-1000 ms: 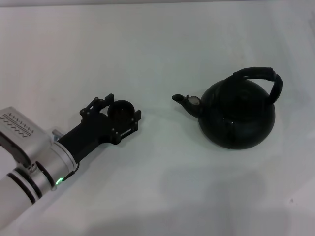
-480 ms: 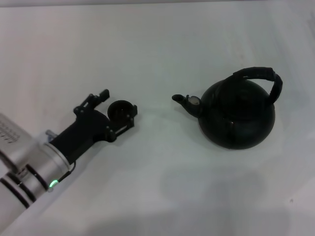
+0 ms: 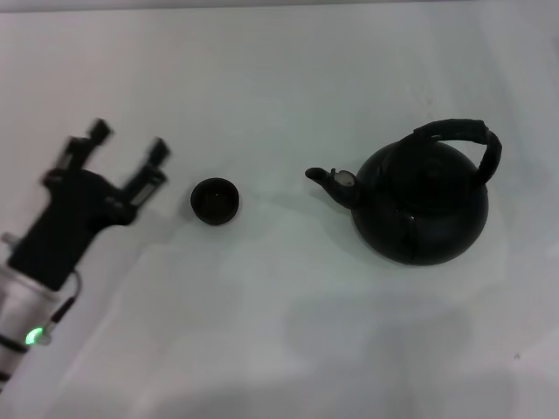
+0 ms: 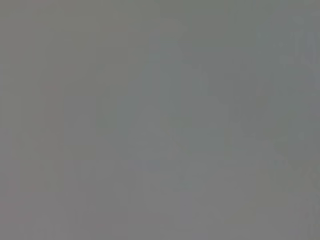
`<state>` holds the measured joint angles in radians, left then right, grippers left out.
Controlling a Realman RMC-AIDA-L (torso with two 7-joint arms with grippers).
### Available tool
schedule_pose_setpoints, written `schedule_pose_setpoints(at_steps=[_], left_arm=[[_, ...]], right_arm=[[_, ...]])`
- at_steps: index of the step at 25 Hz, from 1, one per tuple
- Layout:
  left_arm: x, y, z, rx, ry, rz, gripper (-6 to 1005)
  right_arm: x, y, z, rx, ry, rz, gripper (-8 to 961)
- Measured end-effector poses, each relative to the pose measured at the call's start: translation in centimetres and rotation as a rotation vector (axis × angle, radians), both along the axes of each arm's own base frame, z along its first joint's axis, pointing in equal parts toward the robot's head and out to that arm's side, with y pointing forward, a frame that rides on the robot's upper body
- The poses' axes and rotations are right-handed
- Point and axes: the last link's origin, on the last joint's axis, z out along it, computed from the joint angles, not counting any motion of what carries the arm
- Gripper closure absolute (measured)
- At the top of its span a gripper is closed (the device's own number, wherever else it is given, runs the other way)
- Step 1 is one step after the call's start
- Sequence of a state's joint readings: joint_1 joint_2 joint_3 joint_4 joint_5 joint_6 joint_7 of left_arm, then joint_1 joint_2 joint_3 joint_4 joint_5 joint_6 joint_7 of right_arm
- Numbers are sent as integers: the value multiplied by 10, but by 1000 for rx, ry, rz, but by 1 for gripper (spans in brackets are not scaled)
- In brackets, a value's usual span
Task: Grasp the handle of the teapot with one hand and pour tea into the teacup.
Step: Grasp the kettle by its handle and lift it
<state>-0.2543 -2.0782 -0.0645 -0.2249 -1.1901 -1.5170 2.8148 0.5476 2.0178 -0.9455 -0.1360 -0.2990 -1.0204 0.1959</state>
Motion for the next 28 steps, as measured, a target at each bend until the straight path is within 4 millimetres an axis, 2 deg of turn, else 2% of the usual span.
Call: schedule_pose_setpoints(at_steps=[7, 16, 22, 28], left_arm=[[-24, -18, 30, 199, -109, 158, 136], [-76, -52, 67, 421, -227, 463, 138], [-84, -51, 73, 464, -229, 509, 137], [-91, -37, 72, 448, -231, 561, 138]], right_arm=[[14, -10, 2, 17, 107, -38, 238], [29, -26, -1, -28, 197, -62, 240], [36, -27, -2, -137, 259, -107, 243], [21, -34, 24, -238, 243, -85, 244]])
